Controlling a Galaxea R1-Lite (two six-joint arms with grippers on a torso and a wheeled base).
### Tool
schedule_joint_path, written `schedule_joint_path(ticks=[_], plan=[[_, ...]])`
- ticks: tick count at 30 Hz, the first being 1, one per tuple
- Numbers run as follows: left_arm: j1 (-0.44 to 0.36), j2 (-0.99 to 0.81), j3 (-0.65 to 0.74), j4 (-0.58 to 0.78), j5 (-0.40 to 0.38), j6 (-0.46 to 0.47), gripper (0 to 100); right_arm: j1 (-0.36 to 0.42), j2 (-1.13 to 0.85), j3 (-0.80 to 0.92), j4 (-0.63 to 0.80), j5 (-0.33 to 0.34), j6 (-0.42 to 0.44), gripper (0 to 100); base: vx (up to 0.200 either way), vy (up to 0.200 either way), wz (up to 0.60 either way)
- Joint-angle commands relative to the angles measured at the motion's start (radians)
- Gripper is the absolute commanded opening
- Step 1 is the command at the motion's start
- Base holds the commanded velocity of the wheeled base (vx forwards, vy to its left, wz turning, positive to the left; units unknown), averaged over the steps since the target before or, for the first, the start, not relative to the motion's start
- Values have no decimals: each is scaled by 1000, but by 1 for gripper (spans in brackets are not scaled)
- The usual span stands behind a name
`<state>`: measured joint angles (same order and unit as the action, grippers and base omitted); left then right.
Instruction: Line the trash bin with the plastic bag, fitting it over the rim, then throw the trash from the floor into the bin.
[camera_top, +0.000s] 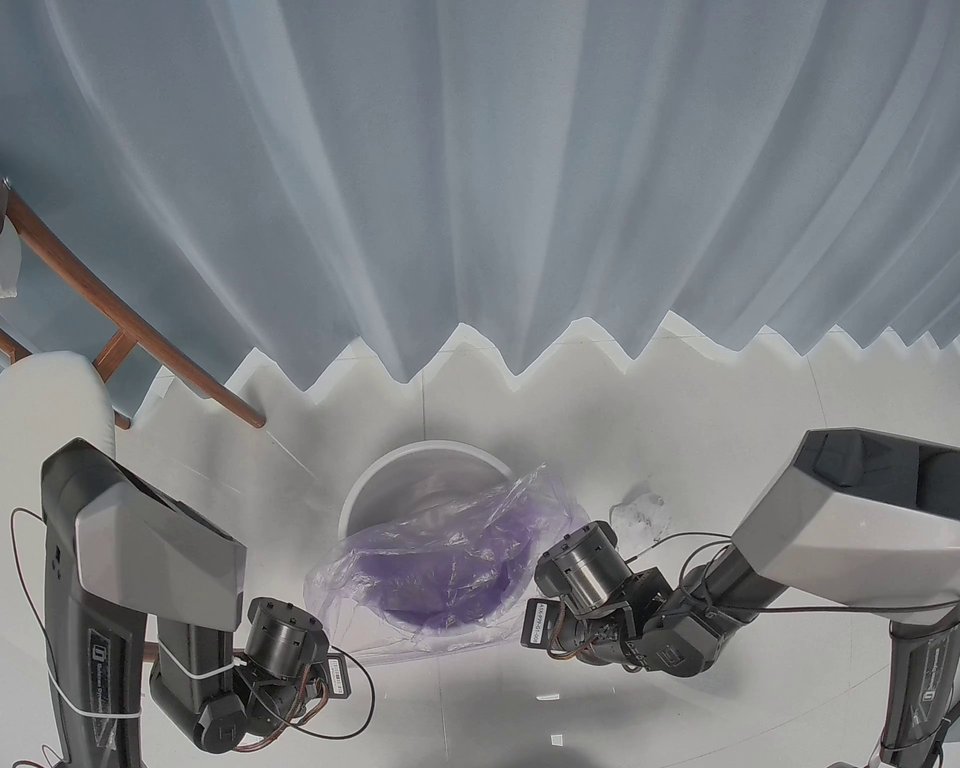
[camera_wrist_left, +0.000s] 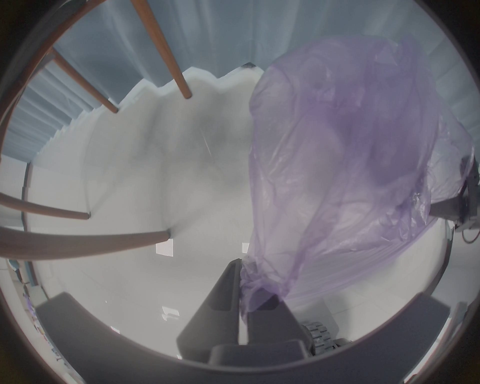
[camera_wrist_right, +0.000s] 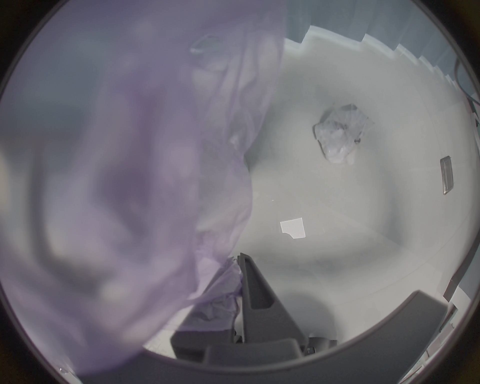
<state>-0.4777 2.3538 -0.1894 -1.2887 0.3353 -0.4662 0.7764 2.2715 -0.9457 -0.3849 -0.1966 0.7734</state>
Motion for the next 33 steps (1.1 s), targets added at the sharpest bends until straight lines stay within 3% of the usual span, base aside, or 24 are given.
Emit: schedule_joint_path(ticks=[1, 3, 4, 5, 6, 10, 12, 19, 25, 26, 29, 33], plan=[[-2, 78, -10, -47, 21, 38, 0, 0, 45, -48, 0, -18, -2, 0, 0, 0, 0], [-2, 84, -4, -69, 21, 46, 0, 0, 42, -50, -2, -18, 1, 0, 0, 0, 0], [-2, 85, -1, -81, 21, 49, 0, 0, 39, -47, -3, -18, 1, 100, 0, 0, 0], [-4, 85, 13, -104, 21, 52, 0, 0, 29, -41, -6, -18, 6, 100, 0, 0, 0], [-4, 82, 28, -126, 19, 60, 100, 0, 20, -36, -11, -17, 9, 100, 0, 0, 0], [-27, 58, 130, -279, 8, 70, 100, 14, -75, 59, -26, -9, 20, 100, 0, 0, 0], [-39, -7, 185, -264, -2, 67, 100, 26, -124, 134, -52, 8, 20, 100, 0, 0, 0], [-62, -203, 189, -259, -13, 34, 100, 34, -282, 352, -219, 48, 17, 100, 0, 0, 0], [-101, -372, 189, -259, -19, 35, 100, 23, -474, 429, -261, 144, 15, 100, 0, 0, 0], [-99, -444, 189, -259, -42, 40, 100, -2, -541, 427, -255, 172, 7, 100, 0, 0, 0], [-87, -544, 189, -256, -55, 61, 100, -75, -576, 404, -255, 172, -43, 100, 0, 0, 0], [-56, -585, 180, -258, -75, 112, 100, -149, -575, 383, -267, 174, -106, 100, 0, 0, 0]])
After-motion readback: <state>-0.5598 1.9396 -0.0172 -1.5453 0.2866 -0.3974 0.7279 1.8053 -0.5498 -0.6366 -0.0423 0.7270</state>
